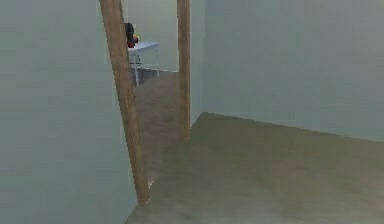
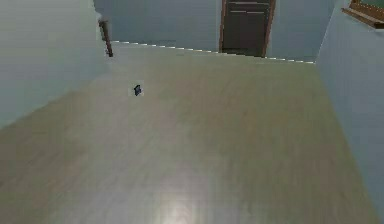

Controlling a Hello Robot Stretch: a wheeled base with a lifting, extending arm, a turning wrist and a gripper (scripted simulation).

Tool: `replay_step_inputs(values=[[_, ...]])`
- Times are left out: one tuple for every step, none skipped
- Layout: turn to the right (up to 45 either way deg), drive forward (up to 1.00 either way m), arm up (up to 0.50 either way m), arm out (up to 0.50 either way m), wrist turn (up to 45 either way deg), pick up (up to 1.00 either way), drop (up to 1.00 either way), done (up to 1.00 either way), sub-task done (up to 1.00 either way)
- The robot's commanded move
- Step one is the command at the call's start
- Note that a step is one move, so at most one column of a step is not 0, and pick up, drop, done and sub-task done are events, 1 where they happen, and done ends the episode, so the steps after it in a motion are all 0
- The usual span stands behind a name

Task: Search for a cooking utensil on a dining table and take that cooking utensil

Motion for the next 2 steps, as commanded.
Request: replay_step_inputs(values=[[0.0,1.0,0.0,0.0,0.0,0.0,0.0,0.0,0.0],[-3.0,0.0,0.0,0.0,0.0,0.0,0.0,0.0,0.0]])
